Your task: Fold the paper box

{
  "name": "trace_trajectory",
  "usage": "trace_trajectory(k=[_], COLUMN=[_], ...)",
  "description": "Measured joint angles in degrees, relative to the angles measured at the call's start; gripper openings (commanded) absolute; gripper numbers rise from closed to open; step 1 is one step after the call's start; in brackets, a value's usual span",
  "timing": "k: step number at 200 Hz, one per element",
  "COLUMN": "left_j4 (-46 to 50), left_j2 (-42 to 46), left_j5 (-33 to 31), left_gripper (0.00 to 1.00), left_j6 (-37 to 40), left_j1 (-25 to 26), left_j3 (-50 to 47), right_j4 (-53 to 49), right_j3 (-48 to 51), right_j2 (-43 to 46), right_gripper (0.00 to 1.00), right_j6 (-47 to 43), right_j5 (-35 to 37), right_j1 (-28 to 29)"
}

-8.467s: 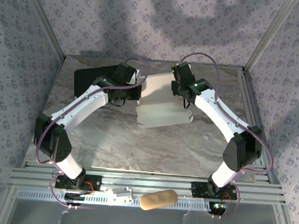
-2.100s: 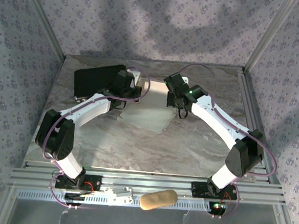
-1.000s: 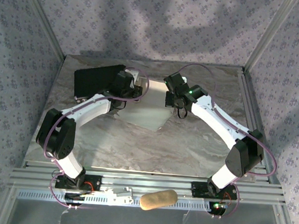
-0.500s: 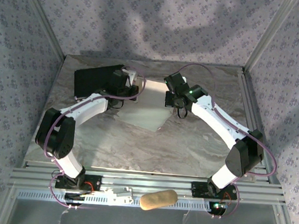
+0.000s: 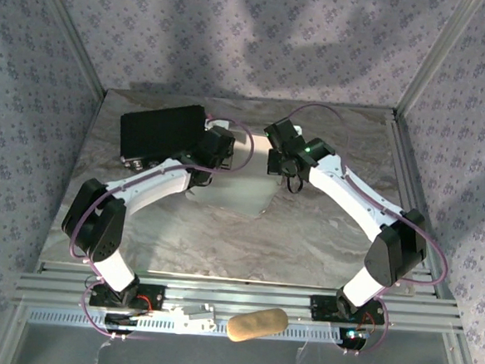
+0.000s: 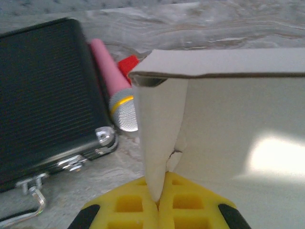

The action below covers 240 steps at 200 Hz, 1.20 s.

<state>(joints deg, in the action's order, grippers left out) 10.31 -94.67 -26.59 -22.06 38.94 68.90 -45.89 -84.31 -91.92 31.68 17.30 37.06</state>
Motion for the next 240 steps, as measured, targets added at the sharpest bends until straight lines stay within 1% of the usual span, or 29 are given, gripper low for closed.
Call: trace_trajectory(k=[15, 33, 53, 66, 72, 80, 88, 103, 121, 142, 168, 188, 201, 223, 240], left_j4=[1.5, 3.1, 3.9, 3.2, 2.4, 1.2, -0.2, -2.5, -4.2, -4.7, -5.7, -6.1, -6.1, -5.8, -4.8], left_j2=[0.0, -0.1, -0.2, -0.2, -0.1, 0.1, 0.4, 0.5, 0.5, 0.5, 0.5, 0.5, 0.5, 0.5, 0.5], left_j5=[-3.7, -6.3, -7.5, -6.6, -5.1, -2.5, 1.7, 8.7, 14.9, 19.2, 21.4, 22.0, 22.3, 20.9, 16.5], left_gripper=[0.0, 0.0, 0.0, 0.0, 0.0, 0.07, 0.13, 0.21, 0.23, 0.22, 0.22, 0.1, 0.0, 0.0, 0.0], left_j6=[-1.8, -3.2, -3.8, -3.0, -2.4, -1.7, -1.0, 0.3, 1.2, 1.9, 2.1, 2.5, 2.7, 2.5, 2.1], left_j1=[1.0, 1.4, 1.6, 1.5, 1.1, 0.4, -0.9, -3.4, -5.8, -6.8, -6.8, -7.1, -7.3, -7.1, -5.7], left_j3=[0.4, 0.9, 1.7, 1.5, 1.2, 0.4, -0.5, -1.7, -2.8, -3.0, -3.4, -3.7, -3.7, -3.7, -3.5], right_j4=[0.5, 1.0, 1.4, 1.3, 1.2, 1.1, 1.0, 0.7, 0.7, 0.6, 0.2, 0.2, 0.3, 0.3, 0.3], right_j3=[0.0, -0.2, -0.2, -0.2, -0.2, -0.2, -0.2, -0.2, -0.2, -0.2, -0.2, -0.2, -0.2, -0.2, -0.2], right_j2=[-0.1, -0.1, -0.1, -0.1, -0.1, -0.1, -0.1, -0.1, -0.1, 0.1, 0.7, 0.8, 0.9, 0.9, 0.9], right_gripper=[0.0, 0.0, 0.0, 0.0, 0.0, 0.0, 0.0, 0.0, 0.0, 0.0, 0.0, 0.0, 0.0, 0.0, 0.0], right_j6=[0.3, 0.4, 0.4, 0.4, 0.4, 0.4, 0.3, 0.2, 0.2, 0.2, 0.2, 0.2, 0.2, 0.2, 0.2], right_j5=[-0.1, -0.5, -0.8, -0.9, -0.9, -1.1, -1.4, -2.0, -2.6, -3.0, -3.2, -3.2, -3.4, -3.6, -3.7], right_j1=[0.2, 0.5, 0.5, 0.5, 0.4, 0.2, 0.0, -0.2, -0.2, -0.2, -0.6, -0.7, -0.7, -0.7, -0.7])
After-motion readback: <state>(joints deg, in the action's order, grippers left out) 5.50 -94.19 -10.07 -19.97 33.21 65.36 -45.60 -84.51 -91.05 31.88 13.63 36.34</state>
